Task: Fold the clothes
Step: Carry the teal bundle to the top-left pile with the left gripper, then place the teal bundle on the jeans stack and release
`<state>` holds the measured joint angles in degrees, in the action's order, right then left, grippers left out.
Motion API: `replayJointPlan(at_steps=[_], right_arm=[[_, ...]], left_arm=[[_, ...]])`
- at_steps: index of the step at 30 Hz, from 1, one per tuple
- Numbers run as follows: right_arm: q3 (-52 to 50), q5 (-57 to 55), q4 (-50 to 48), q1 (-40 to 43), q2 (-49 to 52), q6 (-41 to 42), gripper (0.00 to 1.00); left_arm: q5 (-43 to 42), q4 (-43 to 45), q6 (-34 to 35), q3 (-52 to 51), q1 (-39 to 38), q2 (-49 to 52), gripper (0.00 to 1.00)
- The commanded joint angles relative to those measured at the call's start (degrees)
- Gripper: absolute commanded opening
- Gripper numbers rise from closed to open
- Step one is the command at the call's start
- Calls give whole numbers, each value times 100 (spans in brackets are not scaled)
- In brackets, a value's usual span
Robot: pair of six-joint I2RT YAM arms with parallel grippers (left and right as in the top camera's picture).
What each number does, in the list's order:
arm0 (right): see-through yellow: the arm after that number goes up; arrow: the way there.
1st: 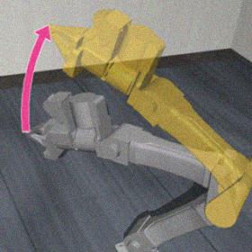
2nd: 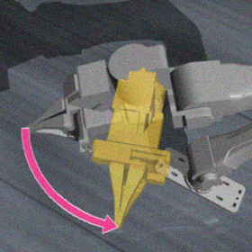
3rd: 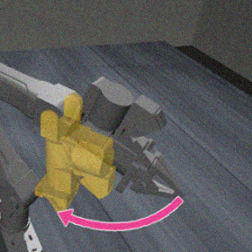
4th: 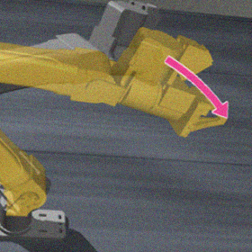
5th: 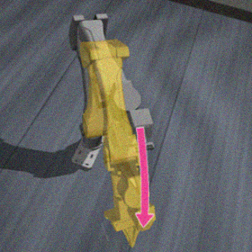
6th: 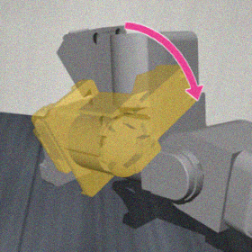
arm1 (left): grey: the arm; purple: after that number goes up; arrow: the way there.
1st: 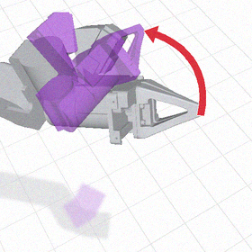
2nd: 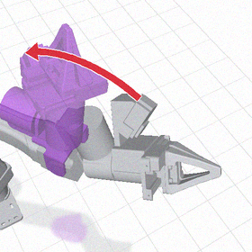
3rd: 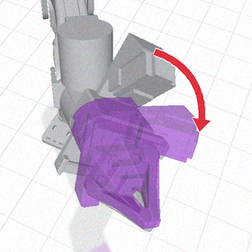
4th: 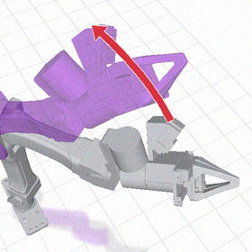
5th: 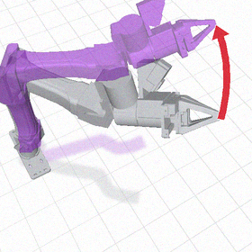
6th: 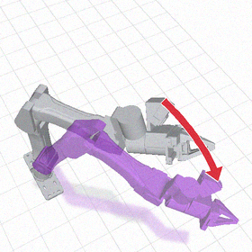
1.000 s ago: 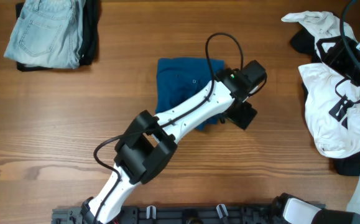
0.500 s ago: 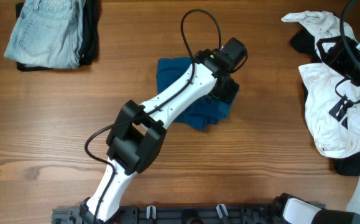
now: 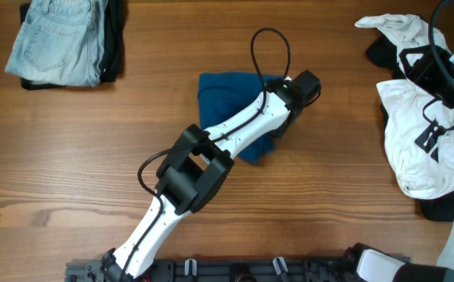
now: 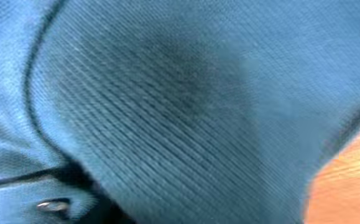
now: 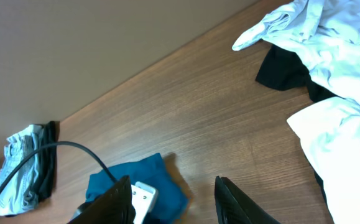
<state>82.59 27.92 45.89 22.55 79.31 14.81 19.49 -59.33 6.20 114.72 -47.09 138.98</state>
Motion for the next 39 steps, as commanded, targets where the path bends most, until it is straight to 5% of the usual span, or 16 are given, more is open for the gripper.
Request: replayJointPlan(at_steps=[1,2,11,21,26,29,34,39], right_arm=[[-22,-120,-15,20,-2,-127,43],[-22,-142,-17,20,-2,-129,43],[-22,-138,-2,20,-2,-114,43],[-22,-138,-9,20,-2,-111,43],[-22,-138,20,17,-2,-109,44],[-22,-140,0,17,-2,-109,44],[-59,-144,24,17,42,-118,44],[-59,-140,39,17,291,-109,44]], left_arm=[[-166,-162,-151,-247,96,570,13],[-466,-247,-151,-240,96,560,4],[-129,-1322,-140,822,1008,-389,4],[385,-918,-1860,990,2994,-2020,4],[1084,190,-2841,990,3932,-2039,4],[1078,1554,-3246,990,4533,-2037,4],[472,3051,-4964,990,5209,-1976,4],[291,3845,-4975,990,5873,-1556,4]])
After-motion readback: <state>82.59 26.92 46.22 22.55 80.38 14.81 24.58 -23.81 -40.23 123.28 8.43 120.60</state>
